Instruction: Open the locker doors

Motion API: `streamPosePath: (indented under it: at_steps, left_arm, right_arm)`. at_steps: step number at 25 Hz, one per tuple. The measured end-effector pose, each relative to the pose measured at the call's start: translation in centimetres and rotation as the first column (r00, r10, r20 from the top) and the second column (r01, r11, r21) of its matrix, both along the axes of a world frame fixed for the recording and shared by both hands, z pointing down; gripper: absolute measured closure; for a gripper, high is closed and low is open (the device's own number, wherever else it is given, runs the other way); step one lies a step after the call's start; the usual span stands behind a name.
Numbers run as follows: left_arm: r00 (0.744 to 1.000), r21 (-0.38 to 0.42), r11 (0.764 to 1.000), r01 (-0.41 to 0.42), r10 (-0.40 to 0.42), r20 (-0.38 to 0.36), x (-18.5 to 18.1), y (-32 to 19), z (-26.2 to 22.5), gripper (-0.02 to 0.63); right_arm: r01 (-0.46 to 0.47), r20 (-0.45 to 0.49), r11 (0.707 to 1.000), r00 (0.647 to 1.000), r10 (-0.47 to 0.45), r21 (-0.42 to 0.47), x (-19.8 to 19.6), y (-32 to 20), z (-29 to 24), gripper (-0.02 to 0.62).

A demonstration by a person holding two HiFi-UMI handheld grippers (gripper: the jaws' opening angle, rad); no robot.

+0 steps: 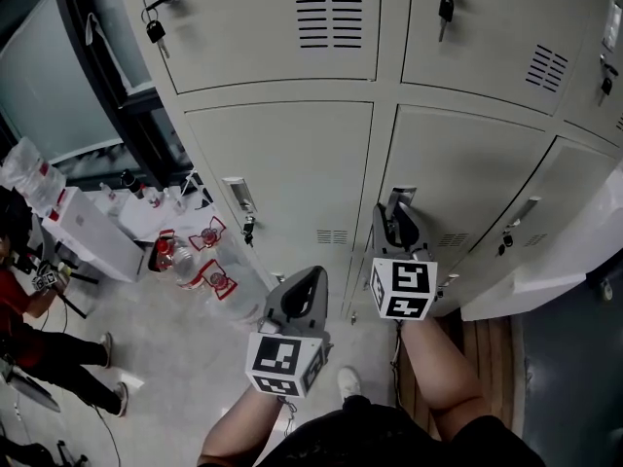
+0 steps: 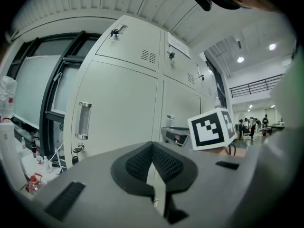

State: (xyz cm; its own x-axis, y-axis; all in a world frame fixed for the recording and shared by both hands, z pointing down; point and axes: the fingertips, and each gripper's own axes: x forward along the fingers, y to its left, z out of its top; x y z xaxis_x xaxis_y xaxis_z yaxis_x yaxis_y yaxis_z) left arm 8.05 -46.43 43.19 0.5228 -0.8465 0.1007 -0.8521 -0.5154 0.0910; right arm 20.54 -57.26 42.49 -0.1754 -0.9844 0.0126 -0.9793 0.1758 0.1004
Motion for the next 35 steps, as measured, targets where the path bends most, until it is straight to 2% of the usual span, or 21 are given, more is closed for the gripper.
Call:
streamPosePath:
  at_steps: [10,18,26,35]
  left_arm:
    - [0.999,-0.001,1.000,-0.031,0.031,-0.012,0.6,4.4,0.6,0.606]
    - [0.998,0.014,0.998,-0.066,0.067,-0.017,1.9,8.4,-0.3,0.604]
    - [0.992,-0.007,0.993,-0.121,0.121,-0.024,4.0,11.1,-0.3,0.604]
    - [0.980,0.018,0.980,-0.196,0.196,-0.027,7.0,13.8,-0.7,0.604]
  right_arm:
    - [0.080,0.034,0.997,0.996,-0.080,-0.016,0.0,4.3,0.1,0.491]
    - [0.242,0.055,0.970,0.969,-0.242,-0.008,0.8,8.7,0.2,0.492]
    - [0.311,0.052,0.950,0.949,-0.310,-0.007,2.3,12.4,0.1,0.489]
    - [0.340,0.053,0.940,0.939,-0.340,0.004,4.8,16.3,0.3,0.485]
